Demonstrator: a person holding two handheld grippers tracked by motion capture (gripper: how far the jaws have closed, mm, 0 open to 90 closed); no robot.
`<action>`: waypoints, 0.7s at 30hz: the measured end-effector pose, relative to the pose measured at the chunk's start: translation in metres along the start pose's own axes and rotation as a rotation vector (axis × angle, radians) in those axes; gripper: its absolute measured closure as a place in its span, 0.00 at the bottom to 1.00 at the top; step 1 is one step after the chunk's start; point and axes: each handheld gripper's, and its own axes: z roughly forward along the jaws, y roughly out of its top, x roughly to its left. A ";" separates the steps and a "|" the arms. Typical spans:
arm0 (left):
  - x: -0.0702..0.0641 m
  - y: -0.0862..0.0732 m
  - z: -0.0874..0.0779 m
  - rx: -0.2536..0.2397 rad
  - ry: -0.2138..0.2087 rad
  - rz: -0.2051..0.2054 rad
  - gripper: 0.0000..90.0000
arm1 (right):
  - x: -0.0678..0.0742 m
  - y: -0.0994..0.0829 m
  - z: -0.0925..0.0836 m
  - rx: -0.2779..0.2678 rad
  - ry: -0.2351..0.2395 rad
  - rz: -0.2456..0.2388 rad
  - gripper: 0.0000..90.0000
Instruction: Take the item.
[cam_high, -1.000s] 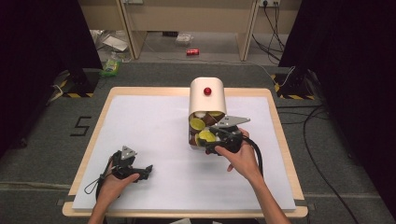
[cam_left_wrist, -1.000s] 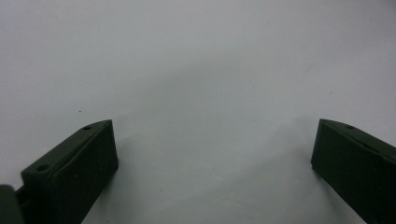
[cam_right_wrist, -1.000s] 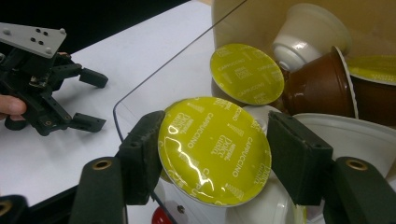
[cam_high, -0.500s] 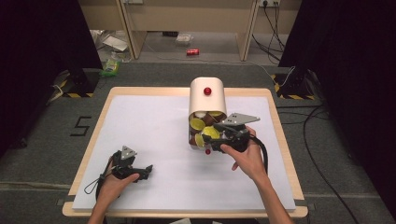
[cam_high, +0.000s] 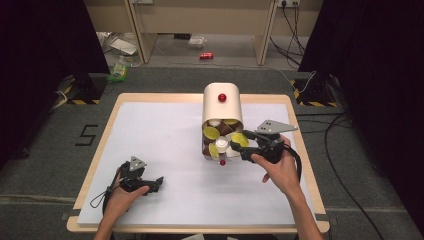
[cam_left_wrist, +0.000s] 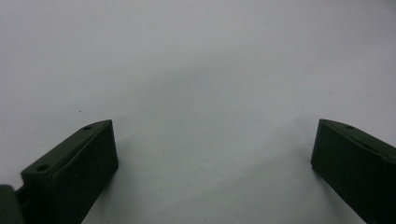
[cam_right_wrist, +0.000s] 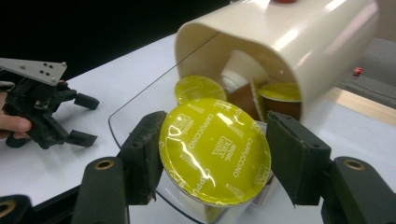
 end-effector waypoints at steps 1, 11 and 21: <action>0.000 0.000 0.000 0.000 0.000 0.000 0.00 | 0.000 0.000 0.000 0.000 0.000 0.000 0.45; 0.000 0.000 0.000 0.000 0.000 0.000 0.00 | -0.020 -0.006 -0.016 -0.006 -0.060 0.023 0.45; 0.000 0.000 0.000 0.000 0.000 0.000 0.00 | -0.039 -0.020 -0.019 0.029 -0.117 0.045 0.45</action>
